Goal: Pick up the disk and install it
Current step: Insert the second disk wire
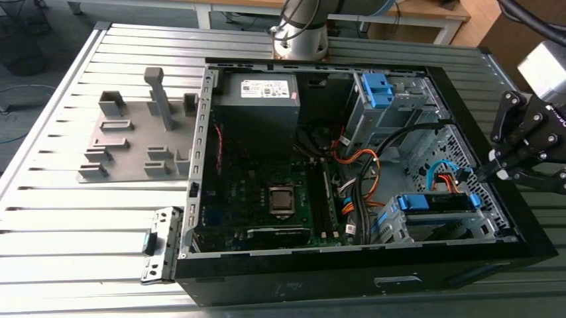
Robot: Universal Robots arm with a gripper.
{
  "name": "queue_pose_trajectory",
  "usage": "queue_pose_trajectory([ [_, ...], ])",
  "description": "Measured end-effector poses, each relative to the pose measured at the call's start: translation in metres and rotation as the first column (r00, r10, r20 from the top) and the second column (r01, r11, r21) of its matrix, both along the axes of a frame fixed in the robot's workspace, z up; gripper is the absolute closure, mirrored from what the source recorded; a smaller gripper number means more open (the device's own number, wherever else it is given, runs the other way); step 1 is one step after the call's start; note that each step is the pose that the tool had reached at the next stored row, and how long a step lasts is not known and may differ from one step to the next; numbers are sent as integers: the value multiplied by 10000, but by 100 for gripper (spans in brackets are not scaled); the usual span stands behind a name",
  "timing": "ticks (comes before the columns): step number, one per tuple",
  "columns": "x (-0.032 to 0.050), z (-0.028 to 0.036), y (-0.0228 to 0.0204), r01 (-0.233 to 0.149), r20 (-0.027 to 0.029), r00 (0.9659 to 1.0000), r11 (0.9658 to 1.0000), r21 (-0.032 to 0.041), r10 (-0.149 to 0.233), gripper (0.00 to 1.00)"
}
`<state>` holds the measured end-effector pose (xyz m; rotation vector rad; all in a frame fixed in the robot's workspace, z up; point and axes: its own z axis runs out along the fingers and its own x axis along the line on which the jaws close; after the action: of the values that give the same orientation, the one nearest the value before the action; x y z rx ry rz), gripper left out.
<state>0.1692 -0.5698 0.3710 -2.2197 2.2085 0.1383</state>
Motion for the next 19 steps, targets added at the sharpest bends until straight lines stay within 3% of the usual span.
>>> queue_pose_trajectory([
  [8,0,0,0,-1,0,10000,10000,1,1,89],
  [16,-10,2,-1,-1,0,10000,10000,-2,1,59],
  [19,-87,3,-2,-1,31,10000,10000,-6,1,59],
])
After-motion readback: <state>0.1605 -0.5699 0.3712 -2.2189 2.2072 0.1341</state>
